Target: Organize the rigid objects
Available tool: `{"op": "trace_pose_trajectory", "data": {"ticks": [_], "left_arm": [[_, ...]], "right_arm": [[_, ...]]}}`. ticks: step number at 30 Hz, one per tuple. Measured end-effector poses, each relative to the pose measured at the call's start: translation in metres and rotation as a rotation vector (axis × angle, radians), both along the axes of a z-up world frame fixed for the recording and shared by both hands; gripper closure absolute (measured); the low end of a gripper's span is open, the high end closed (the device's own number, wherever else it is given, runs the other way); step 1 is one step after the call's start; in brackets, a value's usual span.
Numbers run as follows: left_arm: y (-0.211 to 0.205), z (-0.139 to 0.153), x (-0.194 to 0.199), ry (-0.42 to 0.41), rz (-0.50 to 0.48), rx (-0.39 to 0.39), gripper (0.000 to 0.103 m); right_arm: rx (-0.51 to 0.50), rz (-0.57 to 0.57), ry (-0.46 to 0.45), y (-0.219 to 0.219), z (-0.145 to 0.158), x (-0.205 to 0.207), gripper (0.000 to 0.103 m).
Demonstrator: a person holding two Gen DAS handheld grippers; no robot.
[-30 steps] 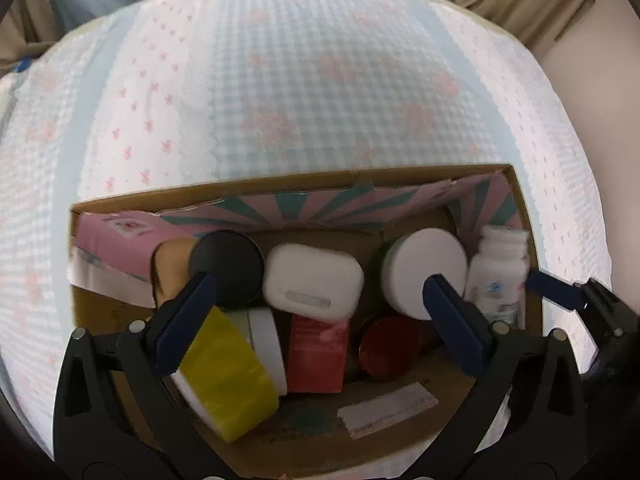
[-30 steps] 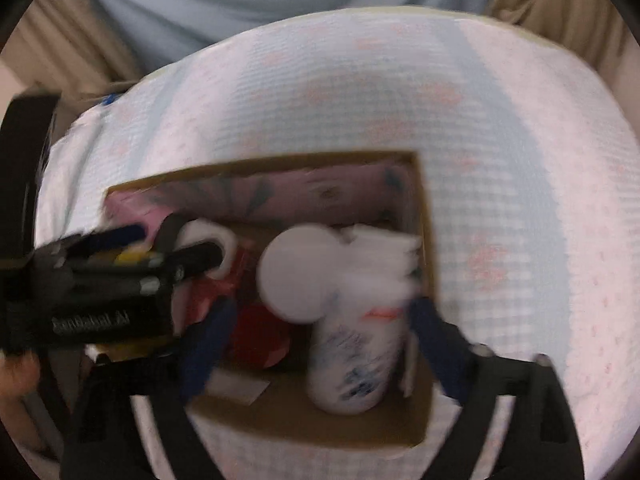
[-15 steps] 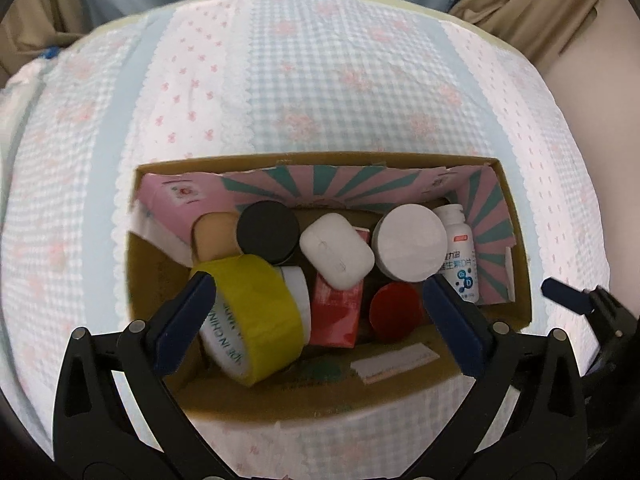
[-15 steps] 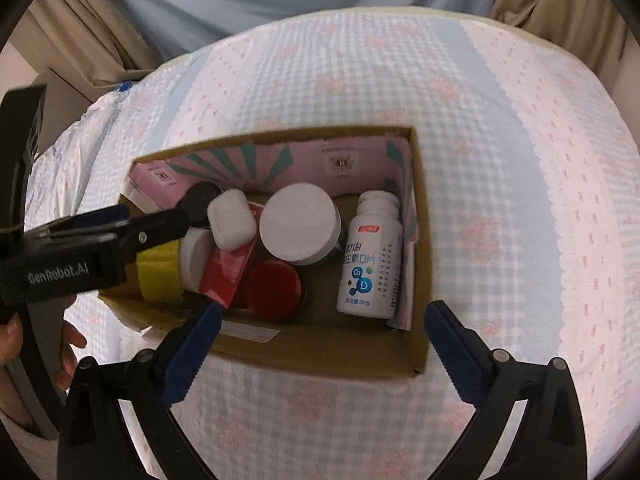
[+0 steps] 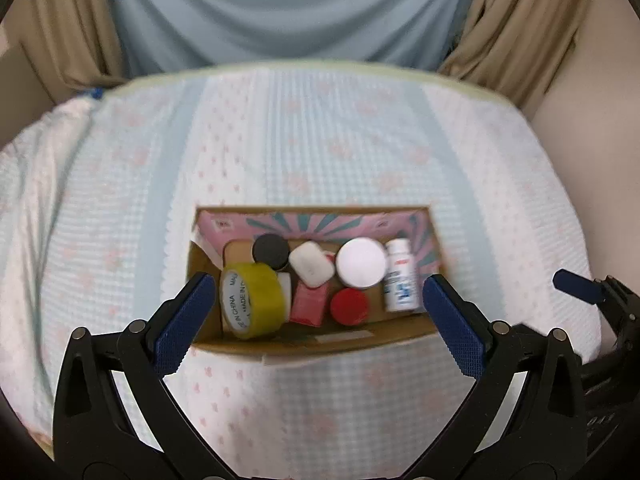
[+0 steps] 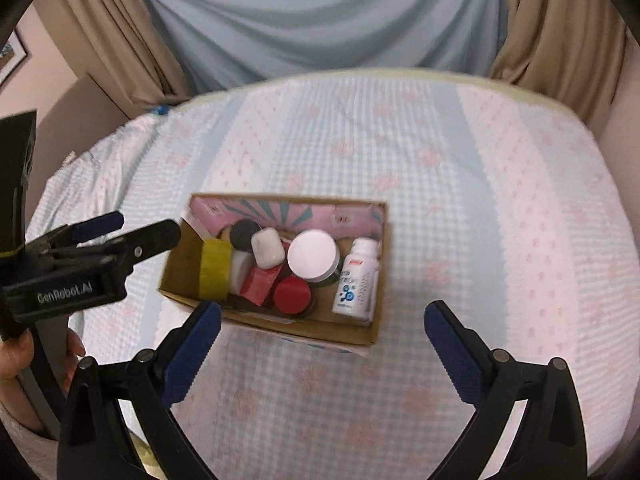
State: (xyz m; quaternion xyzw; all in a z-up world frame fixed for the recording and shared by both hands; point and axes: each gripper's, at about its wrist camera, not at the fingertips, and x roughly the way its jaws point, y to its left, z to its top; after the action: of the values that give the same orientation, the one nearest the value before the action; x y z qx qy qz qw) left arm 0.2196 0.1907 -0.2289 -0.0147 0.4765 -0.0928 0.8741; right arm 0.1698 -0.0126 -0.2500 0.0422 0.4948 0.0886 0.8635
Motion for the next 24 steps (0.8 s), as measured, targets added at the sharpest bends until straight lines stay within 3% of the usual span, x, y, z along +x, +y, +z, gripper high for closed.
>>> {"op": "trace_pose_trajectory", "data": {"ticks": [8,13,18,24], "left_arm": [[-0.02,0.125,-0.079,-0.254,0.04,0.008,0.0],[-0.032,0.185,-0.13,-0.417,0.027,0.007,0.0],[-0.039,0.209,-0.165,-0.468,0.034,0.015,0.0],[-0.039,0.217,-0.193,-0.497,0.053,-0.051,0.0]], "right_arm": [[-0.075,-0.057,-0.201,-0.039,0.13,-0.062,0.002],[-0.082,-0.111,-0.31,-0.057,0.18,-0.095,0.002],[-0.125,-0.16,-0.405,-0.064,0.214,-0.131,0.002],[-0.157,-0.191,-0.466,-0.066,0.224,-0.16,0.002]]}}
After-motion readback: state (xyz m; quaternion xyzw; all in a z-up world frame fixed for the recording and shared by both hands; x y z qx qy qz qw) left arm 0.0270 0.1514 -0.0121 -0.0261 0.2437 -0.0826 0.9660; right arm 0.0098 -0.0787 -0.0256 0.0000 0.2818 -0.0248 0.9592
